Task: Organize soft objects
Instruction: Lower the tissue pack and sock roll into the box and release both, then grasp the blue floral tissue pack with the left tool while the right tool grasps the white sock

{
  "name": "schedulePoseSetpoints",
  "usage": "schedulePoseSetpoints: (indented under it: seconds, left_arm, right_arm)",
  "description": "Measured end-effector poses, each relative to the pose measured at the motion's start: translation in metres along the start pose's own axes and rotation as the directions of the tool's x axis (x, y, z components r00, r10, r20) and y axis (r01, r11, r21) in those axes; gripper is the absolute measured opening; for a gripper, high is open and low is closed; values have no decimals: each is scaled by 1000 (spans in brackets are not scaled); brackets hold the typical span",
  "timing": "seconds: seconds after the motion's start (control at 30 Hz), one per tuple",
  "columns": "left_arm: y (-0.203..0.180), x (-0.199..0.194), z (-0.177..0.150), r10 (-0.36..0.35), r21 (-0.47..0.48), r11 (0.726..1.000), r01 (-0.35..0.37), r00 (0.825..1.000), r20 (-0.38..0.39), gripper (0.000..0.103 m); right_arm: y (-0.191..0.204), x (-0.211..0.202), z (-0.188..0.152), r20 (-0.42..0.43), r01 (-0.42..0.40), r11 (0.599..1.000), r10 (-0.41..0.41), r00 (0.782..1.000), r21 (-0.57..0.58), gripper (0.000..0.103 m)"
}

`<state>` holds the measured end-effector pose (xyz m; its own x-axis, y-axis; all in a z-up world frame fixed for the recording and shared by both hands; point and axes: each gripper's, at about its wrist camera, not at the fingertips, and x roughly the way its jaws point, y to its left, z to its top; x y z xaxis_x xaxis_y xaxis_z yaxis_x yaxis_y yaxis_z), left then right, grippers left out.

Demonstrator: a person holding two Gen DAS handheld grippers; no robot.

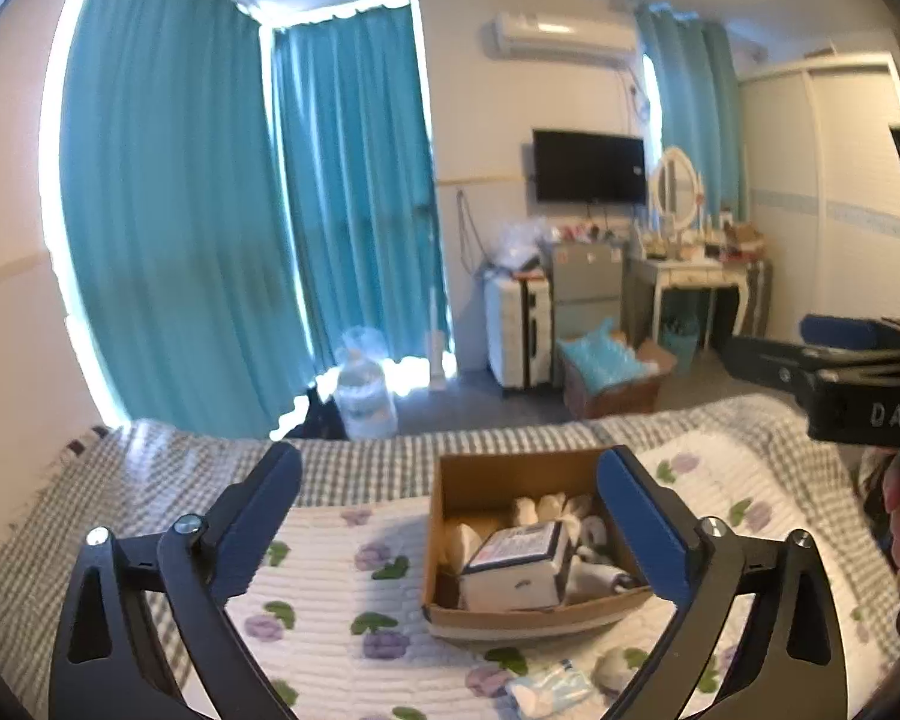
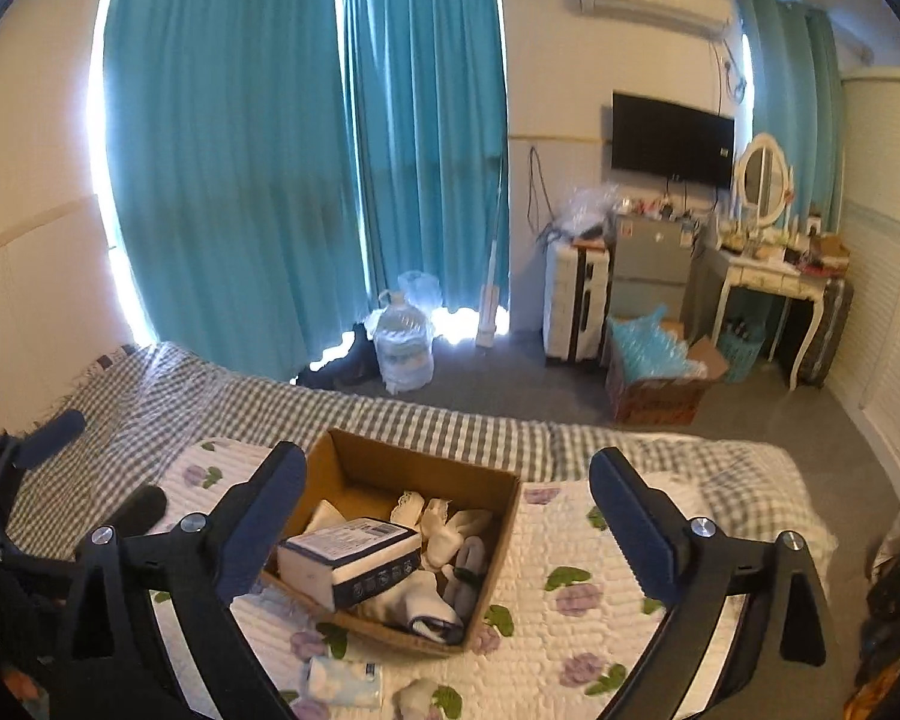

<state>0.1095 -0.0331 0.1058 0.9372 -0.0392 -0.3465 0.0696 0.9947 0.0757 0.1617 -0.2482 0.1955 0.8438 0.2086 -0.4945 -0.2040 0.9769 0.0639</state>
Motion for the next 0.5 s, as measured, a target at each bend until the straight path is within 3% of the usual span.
schedulePoseSetpoints:
  seconds: [0.03,0.2,0.5]
  left_arm:
    - [2,-9,2,5,-6,1000,-5,1000,11,103]
    - [8,-41,-1,8,-45,999,-7,1000,27,103]
    - [-4,-55,-43,6,-37,999,-7,1000,-22,103]
  right_arm:
    - [3,-13,2,10,6,1000,-6,1000,-11,102]
    - [15,-59,-4,42,10,999,-8,999,-39,103]
    - [32,-89,-53,30,-14,995,17,999,-100,103]
